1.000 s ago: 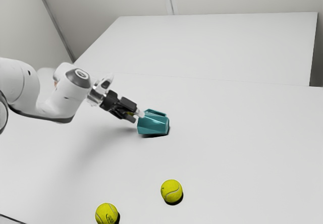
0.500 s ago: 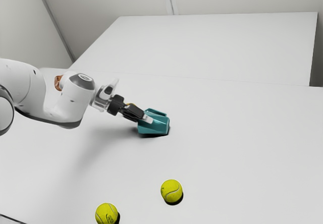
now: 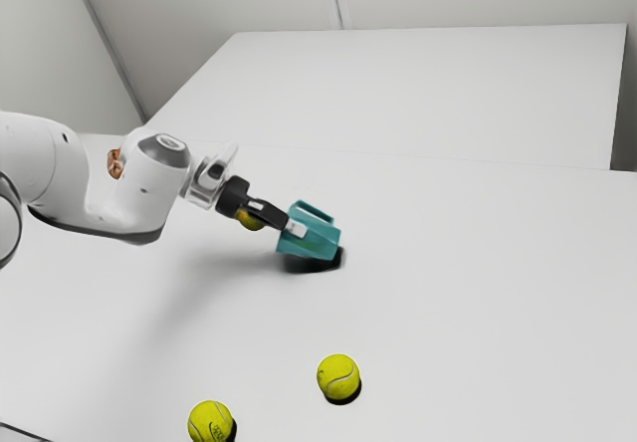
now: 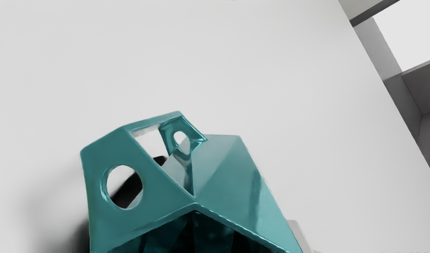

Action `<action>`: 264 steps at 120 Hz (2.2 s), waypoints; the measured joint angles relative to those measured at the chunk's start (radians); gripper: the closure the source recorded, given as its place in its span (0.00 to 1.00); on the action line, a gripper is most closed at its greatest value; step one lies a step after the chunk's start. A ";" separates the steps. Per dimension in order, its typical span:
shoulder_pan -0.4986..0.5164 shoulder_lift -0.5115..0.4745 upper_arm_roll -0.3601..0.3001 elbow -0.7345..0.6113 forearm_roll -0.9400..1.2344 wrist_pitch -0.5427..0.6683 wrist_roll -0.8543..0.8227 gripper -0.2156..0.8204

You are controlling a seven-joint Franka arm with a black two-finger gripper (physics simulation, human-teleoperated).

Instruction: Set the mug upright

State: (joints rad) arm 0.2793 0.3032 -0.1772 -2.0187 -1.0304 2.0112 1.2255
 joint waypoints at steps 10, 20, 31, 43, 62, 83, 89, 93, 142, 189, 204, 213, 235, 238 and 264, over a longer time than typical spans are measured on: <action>-0.010 -0.023 -0.007 0.000 0.042 0.013 0.000 0.95; -0.032 -0.064 -0.015 -0.007 0.154 0.045 -0.023 0.95; -0.063 -0.105 -0.027 -0.013 0.322 0.093 -0.072 0.96; -0.073 -0.141 -0.081 -0.019 0.529 0.143 -0.150 0.96; -0.076 -0.192 -0.161 -0.044 0.798 0.186 -0.309 0.96; -0.075 -0.244 -0.217 -0.104 0.965 0.202 -0.500 0.96; -0.079 -0.271 -0.224 -0.135 0.988 0.204 -0.553 0.96; -0.083 -0.291 -0.225 -0.155 0.998 0.205 -0.587 0.96; -0.070 -0.338 -0.245 -0.243 1.043 0.211 -0.897 0.96; -0.045 -0.307 -0.249 -0.243 1.087 0.210 -1.078 0.64; -0.042 -0.308 -0.249 -0.243 1.091 0.207 -1.118 0.46; -0.038 -0.317 -0.251 -0.242 1.093 0.205 -1.138 0.38; -0.049 -0.349 -0.254 -0.220 1.094 0.185 -1.175 0.28; -0.055 -0.353 -0.254 -0.210 1.094 0.178 -1.179 0.27; -0.081 -0.328 -0.237 0.031 1.078 0.033 -1.204 0.23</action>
State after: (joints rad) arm 0.1978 -0.0247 -0.4146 -1.9873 0.0477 2.0438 0.0215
